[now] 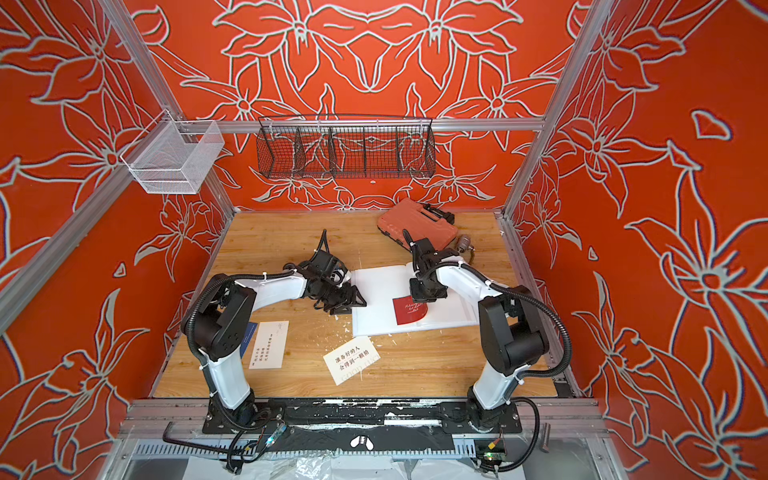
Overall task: Place the photos into the photo albums
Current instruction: Insert the photo into the photo album.
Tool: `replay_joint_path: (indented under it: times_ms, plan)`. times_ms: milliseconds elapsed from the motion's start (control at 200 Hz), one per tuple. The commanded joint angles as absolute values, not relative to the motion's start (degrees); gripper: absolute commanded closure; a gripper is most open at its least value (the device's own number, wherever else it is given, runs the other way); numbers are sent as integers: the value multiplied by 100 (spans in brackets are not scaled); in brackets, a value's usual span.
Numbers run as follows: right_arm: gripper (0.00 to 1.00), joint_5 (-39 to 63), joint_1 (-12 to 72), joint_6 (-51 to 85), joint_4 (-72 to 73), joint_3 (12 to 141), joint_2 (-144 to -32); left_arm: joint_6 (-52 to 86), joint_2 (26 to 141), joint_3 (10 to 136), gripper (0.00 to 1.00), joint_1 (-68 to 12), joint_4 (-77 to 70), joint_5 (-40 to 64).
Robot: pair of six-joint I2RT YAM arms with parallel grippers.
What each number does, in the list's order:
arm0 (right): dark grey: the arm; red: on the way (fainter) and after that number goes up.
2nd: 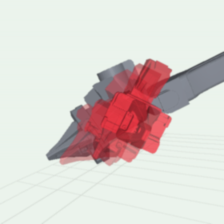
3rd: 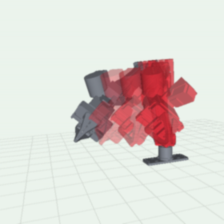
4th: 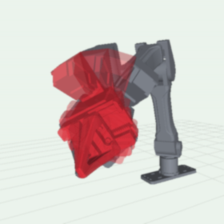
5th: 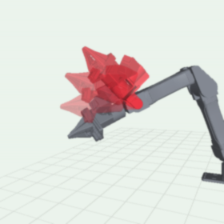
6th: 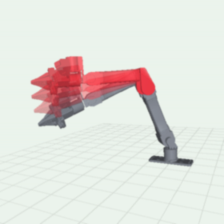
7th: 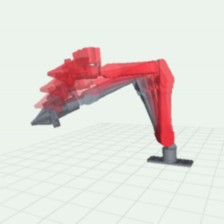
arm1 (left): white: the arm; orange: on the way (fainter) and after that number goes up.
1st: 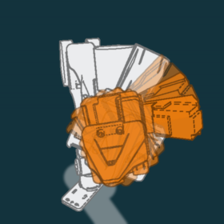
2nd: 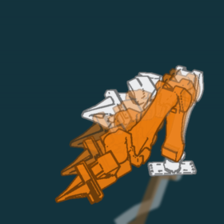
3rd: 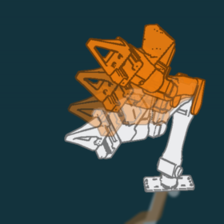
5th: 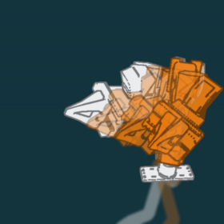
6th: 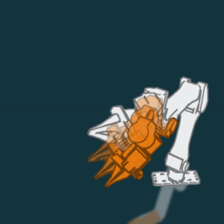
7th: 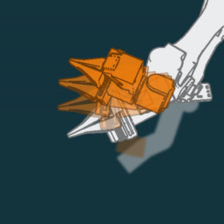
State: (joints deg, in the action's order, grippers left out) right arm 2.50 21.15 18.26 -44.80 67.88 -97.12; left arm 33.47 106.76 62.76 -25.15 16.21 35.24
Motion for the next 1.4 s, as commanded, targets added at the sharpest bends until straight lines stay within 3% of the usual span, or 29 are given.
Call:
replay_joint_path:
  times_ms: [0, 320, 430, 480, 605, 786, 1091, 1396]
  plan:
    - [100, 335, 2170, 2158, -4295, 6613, -9800, 3371, 10598, 6161, 34, -2576, 1591, 3613]
    - [100, 684, 2195, 2403, -3746, 6285, -9756, 3382, 10615, 6178, 34, -2575, 1582, 3639]
    - [89, 535, 2197, 2343, -3817, 6309, -9748, 3392, 10605, 6177, 34, -2575, 1591, 3639]
    - [77, 448, 2197, 2305, -3885, 6311, -9717, 3387, 10599, 6179, 34, -2575, 1588, 3630]
    - [60, 193, 2194, 2226, -4074, 6343, -9644, 3383, 10581, 6187, 34, -2575, 1600, 3613]
    - [48, 91, 2204, 2153, -4184, 6422, -9633, 3377, 10571, 6196, 34, -2576, 1624, 3606]
    - [41, -242, 2278, 2036, -4396, 6623, -9791, 3375, 10555, 6218, 34, -2576, 1652, 3577]
    - [40, 284, 2394, 2030, -4247, 6799, -10165, 3413, 10578, 6240, 34, -2582, 1617, 3604]
